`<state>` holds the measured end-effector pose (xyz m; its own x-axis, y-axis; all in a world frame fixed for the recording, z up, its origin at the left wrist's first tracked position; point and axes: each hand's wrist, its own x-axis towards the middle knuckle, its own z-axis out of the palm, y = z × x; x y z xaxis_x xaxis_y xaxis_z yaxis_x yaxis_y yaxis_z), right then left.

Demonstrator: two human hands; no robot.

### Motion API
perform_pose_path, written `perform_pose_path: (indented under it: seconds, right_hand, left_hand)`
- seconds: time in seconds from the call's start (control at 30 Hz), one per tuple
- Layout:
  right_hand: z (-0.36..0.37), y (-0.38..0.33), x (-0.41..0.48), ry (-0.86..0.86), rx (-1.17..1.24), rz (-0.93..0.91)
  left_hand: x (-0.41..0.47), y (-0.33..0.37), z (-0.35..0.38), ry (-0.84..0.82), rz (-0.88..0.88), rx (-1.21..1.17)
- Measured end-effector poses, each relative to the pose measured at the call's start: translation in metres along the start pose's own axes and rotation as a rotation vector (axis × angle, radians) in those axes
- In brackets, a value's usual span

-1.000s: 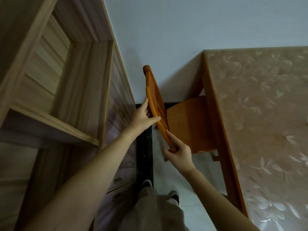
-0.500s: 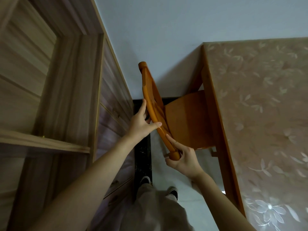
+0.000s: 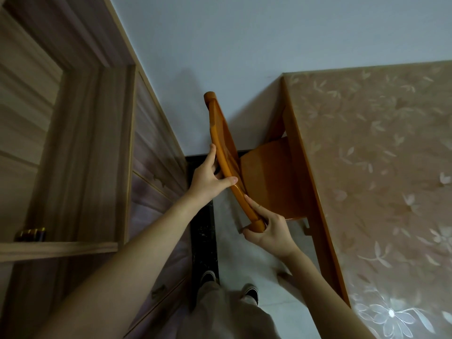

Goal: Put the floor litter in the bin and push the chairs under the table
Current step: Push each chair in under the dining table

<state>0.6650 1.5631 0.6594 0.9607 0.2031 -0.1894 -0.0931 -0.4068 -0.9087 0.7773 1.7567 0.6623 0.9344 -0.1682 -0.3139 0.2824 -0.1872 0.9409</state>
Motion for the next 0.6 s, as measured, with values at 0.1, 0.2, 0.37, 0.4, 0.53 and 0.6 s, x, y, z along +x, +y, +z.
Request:
perform_pose_path:
  seconds: [0.1,0.2,0.37,0.4,0.53,0.6]
  right_hand:
    - [-0.001,0.0,0.004,0.009,0.006,0.015]
    - [-0.004,0.001,0.01,0.026,0.005,0.033]
    - [-0.017,0.0,0.016,0.037,0.039,0.057]
    - [-0.02,-0.001,0.017,0.038,0.045,0.065]
    - [-0.024,0.002,0.022,0.052,0.047,0.071]
    - [-0.021,0.004,0.025,0.055,0.042,0.066]
  left_hand:
    - [0.005,0.004,0.0,-0.005,-0.006,0.009]
    - [0.013,0.012,0.0,-0.02,-0.011,0.016]
    - [0.026,0.021,0.011,-0.05,0.005,0.016]
    - [0.028,0.022,0.013,-0.052,0.003,0.019]
    - [0.038,0.026,0.016,-0.051,0.005,0.068]
    - [0.041,0.026,0.014,-0.052,0.005,0.092]
